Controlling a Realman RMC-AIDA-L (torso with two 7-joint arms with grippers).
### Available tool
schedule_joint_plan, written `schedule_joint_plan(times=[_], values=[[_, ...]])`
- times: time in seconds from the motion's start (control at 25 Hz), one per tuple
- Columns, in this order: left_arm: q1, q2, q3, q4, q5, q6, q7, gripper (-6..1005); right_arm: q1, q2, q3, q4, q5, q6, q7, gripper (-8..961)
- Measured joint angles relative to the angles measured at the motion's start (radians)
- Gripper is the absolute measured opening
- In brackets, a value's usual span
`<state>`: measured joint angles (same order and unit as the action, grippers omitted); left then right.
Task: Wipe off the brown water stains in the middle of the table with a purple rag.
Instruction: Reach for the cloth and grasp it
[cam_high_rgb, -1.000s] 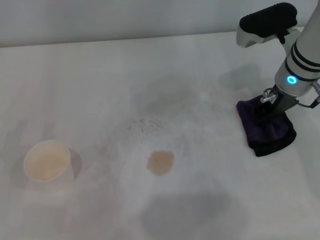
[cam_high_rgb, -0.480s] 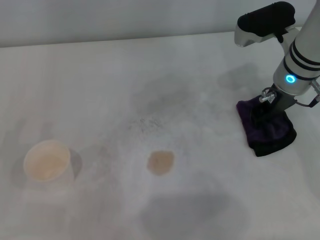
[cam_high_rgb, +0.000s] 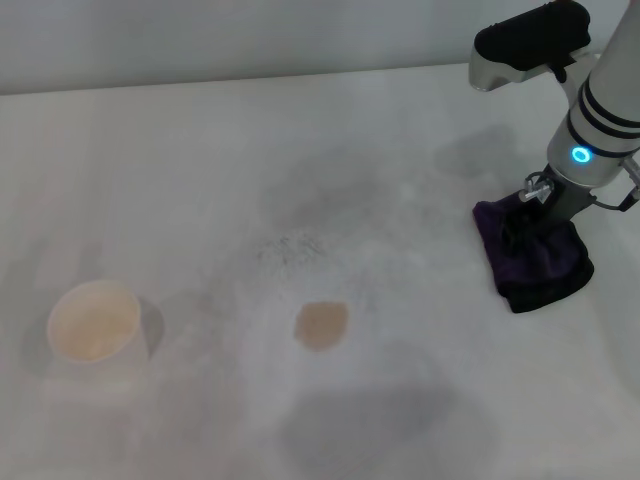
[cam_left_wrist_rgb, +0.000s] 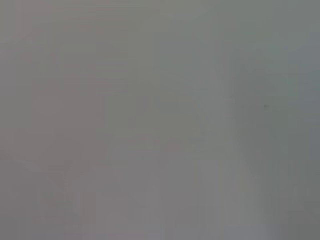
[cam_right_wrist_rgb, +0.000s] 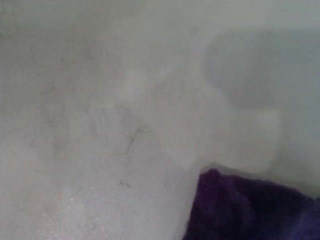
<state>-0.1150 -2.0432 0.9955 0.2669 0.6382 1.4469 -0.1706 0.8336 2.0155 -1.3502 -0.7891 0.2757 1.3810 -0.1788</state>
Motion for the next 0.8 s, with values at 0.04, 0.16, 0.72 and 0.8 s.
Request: schedule_joint_plan(times=[0.04, 0.16, 0.72, 0.8], values=[[0.0, 0.0, 0.0, 0.0, 0.0, 0.0, 0.004, 877, 0.001, 0.0, 0.0, 0.0, -0.001, 0.001, 0.001, 369], [0.0, 0.0, 0.0, -0.001, 0.0, -0.001, 0.008, 876, 0.004, -0.002, 0.0, 0.0, -0.011, 0.006, 0.01, 367], [-0.002, 0.003, 0.0, 0.0, 0.0, -0.001, 0.013, 877, -0.002, 0.002, 0.003, 0.014, -0.039, 0.002, 0.028, 367], [-0.002, 0.003, 0.0, 0.0, 0.0, -0.004, 0.013, 877, -0.002, 0.003, 0.003, 0.015, -0.039, 0.002, 0.028, 367]])
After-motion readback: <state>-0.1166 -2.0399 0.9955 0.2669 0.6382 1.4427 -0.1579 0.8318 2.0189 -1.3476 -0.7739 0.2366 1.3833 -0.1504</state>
